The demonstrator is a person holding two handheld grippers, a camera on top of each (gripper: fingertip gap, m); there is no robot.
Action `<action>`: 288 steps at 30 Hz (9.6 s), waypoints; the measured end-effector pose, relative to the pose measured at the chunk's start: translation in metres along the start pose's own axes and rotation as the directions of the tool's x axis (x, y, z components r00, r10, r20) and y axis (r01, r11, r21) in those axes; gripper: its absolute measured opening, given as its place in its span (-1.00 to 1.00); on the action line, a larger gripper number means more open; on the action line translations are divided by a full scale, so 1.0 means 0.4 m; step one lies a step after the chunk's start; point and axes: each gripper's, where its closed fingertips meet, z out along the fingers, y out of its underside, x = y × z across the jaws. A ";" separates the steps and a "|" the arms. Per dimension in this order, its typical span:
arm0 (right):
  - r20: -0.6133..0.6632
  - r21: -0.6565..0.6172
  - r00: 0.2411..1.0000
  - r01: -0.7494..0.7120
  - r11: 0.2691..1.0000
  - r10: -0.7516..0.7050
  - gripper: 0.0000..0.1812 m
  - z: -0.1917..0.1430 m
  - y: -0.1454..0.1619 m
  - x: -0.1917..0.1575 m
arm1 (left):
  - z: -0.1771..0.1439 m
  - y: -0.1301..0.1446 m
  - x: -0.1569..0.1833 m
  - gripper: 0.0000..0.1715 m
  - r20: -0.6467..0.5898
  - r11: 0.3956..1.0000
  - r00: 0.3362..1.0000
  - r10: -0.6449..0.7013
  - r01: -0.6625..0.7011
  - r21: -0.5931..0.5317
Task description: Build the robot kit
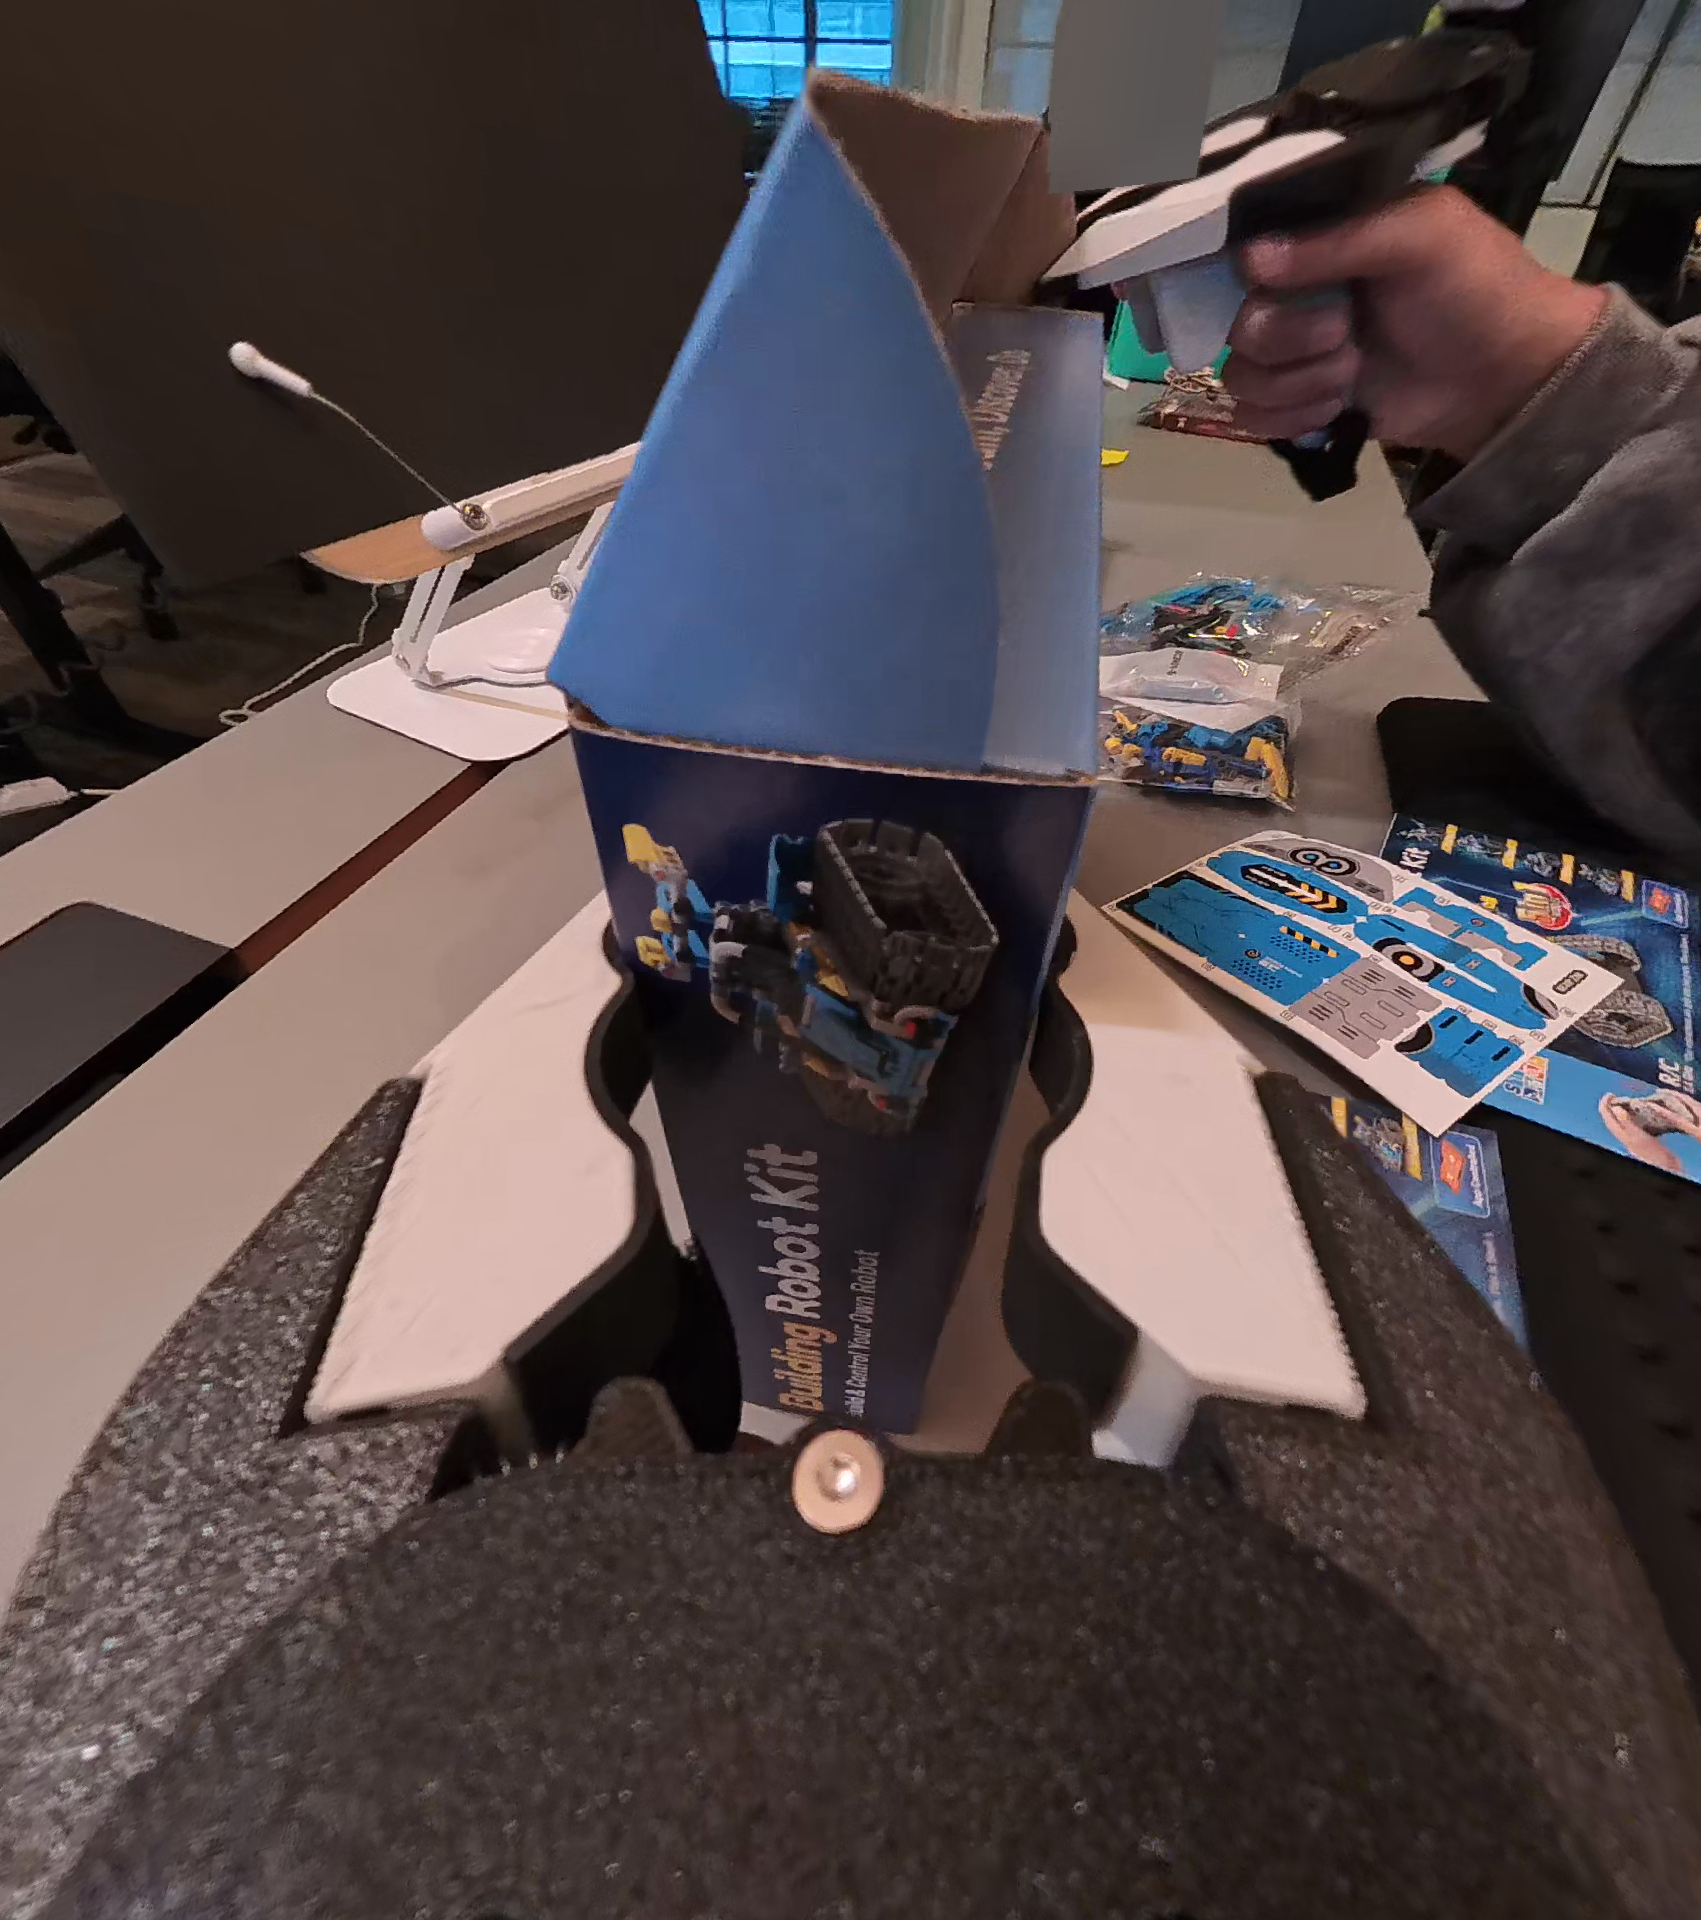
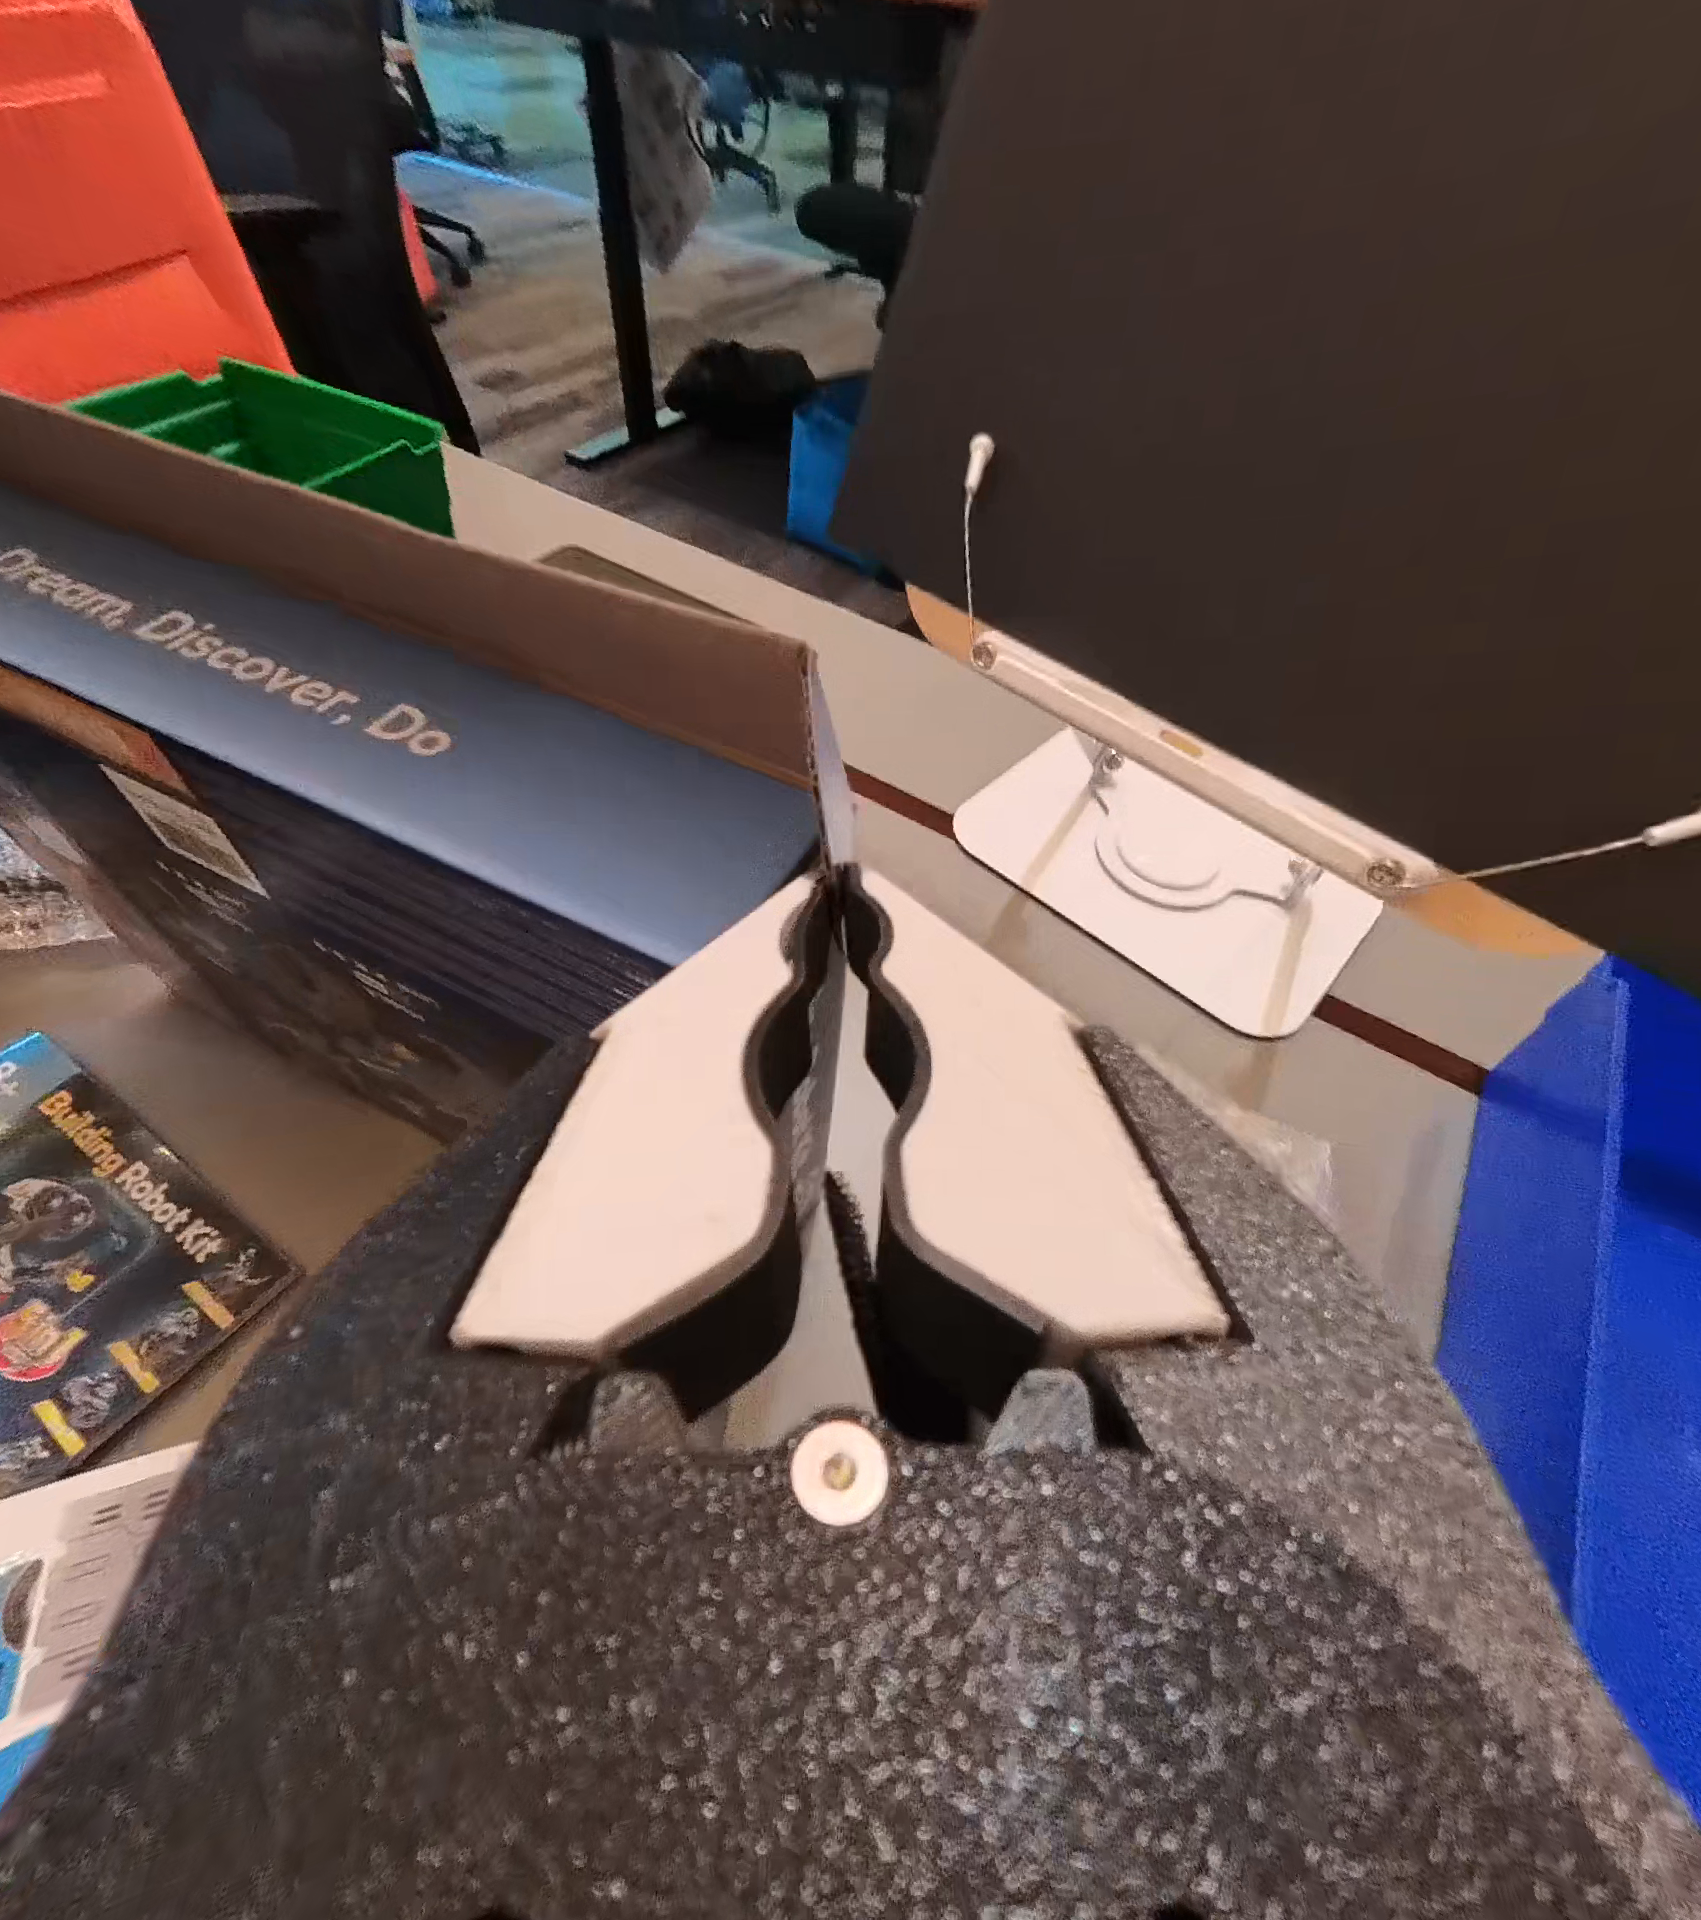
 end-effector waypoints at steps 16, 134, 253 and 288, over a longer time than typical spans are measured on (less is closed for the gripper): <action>-0.028 -0.022 0.997 0.069 0.997 -0.070 -0.99 0.004 0.010 0.011 | 0.119 -0.280 0.120 0.44 -0.212 0.755 0.949 0.233 -0.314 -0.575; 0.039 0.163 0.998 -0.054 0.985 0.049 -1.00 -0.091 0.029 -0.089 | 0.231 -0.061 0.108 -0.23 -0.260 0.347 0.943 0.207 -0.319 -0.882; 0.778 0.064 0.565 -0.508 0.859 0.276 -0.29 -0.151 0.217 -0.447 | -0.057 -0.042 -0.701 -0.05 0.012 -0.104 0.937 0.350 0.051 -0.993; 0.770 0.038 0.567 -0.498 0.866 0.292 -0.29 -0.137 0.227 -0.462 | -0.176 -0.069 -0.658 -0.03 0.023 -0.051 0.903 0.429 0.049 -0.997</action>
